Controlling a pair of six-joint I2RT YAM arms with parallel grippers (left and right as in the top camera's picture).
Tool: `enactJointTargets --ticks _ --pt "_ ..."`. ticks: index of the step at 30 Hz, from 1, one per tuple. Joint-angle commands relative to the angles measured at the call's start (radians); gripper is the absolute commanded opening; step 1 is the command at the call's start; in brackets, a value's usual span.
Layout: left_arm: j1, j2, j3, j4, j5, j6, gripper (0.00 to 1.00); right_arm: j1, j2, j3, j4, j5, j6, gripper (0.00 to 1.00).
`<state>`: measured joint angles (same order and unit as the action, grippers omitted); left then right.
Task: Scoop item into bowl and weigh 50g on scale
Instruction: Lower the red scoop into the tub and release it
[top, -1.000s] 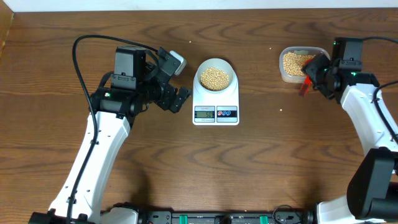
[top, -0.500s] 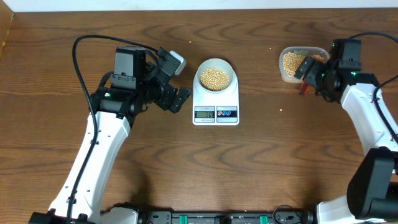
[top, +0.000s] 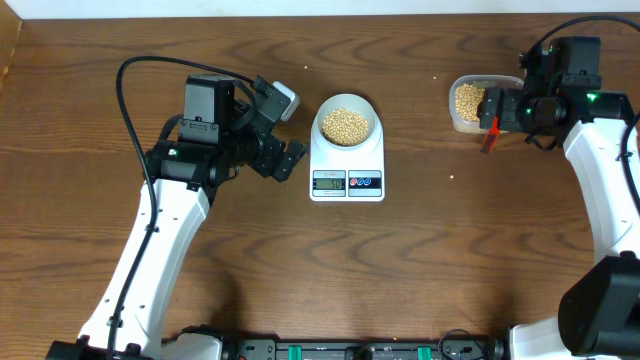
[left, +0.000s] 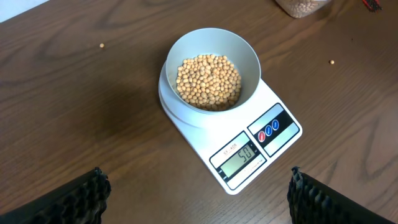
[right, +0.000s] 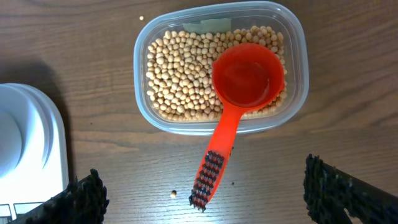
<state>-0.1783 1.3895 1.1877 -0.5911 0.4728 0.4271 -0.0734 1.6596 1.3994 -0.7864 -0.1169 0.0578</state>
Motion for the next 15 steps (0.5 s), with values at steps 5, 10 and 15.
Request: enactJointTargets --ticks 5,10,15 --pt "0.002 -0.002 -0.004 0.0 0.013 0.018 0.94 0.002 -0.016 0.013 -0.021 -0.01 -0.029 0.99" --pt "0.002 -0.002 -0.004 0.0 0.013 0.018 0.94 0.002 -0.016 0.012 -0.03 -0.01 -0.029 0.99" --pt "0.002 -0.002 -0.004 0.0 0.013 0.018 0.94 0.002 -0.016 0.012 -0.03 -0.009 -0.03 0.99"
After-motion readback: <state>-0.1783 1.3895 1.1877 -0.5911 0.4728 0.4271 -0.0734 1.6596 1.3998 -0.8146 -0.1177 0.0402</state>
